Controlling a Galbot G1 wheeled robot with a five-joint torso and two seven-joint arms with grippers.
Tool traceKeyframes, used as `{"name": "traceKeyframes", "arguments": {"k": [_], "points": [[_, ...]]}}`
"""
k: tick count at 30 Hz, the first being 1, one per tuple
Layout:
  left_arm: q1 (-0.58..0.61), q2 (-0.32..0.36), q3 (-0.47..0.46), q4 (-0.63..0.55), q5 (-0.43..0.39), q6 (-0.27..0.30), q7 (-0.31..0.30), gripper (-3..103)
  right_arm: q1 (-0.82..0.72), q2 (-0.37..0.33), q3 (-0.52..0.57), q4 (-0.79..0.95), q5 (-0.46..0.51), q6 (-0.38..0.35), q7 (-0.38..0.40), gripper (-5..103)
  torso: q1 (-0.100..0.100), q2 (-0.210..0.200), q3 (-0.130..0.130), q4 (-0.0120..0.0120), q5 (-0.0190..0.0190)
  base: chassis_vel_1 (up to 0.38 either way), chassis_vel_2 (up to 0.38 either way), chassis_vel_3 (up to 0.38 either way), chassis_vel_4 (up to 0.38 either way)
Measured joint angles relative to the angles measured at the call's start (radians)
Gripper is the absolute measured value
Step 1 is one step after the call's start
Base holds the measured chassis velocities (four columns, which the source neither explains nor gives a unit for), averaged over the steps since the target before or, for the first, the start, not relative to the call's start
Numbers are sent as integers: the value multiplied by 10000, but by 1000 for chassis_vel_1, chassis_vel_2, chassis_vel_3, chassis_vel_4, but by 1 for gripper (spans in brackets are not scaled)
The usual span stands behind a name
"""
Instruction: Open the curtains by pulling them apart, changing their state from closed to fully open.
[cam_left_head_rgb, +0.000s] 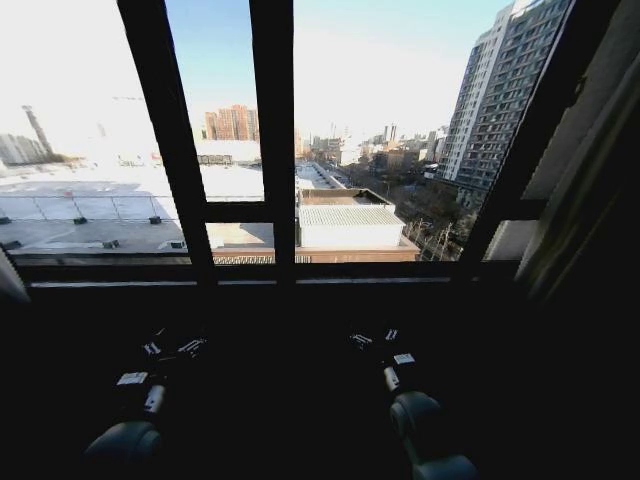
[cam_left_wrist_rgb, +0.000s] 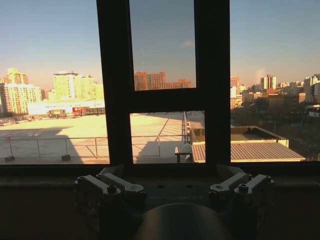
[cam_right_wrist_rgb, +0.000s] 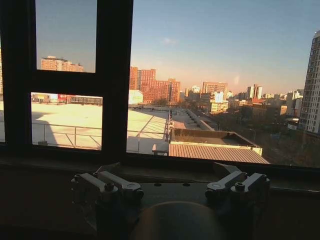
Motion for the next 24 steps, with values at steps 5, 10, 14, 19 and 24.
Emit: {"name": "traceKeyframes", "arguments": {"k": [5,10,14,19,24], "points": [[0,0,0,0,0,1,0,100,0,0,0,-3,0,0,0,100,0,0,0,0,-1,161,-357,-154,354],[0,0,0,0,0,5,0,100,0,0,0,-5,0,0,0,100,0,0,0,1,-2,165,-351,-150,355],[0,0,0,0,0,6,0,100,0,0,0,-5,0,0,0,100,0,0,0,0,0,151,-353,-149,352],[0,0,0,-1,0,9,0,100,0,1,-1,-5,0,0,0,100,0,0,0,3,-1,158,-361,-148,354],[0,0,0,0,1,11,0,100,1,0,-1,-5,0,0,0,100,1,0,0,0,0,160,-342,-153,329]]}}
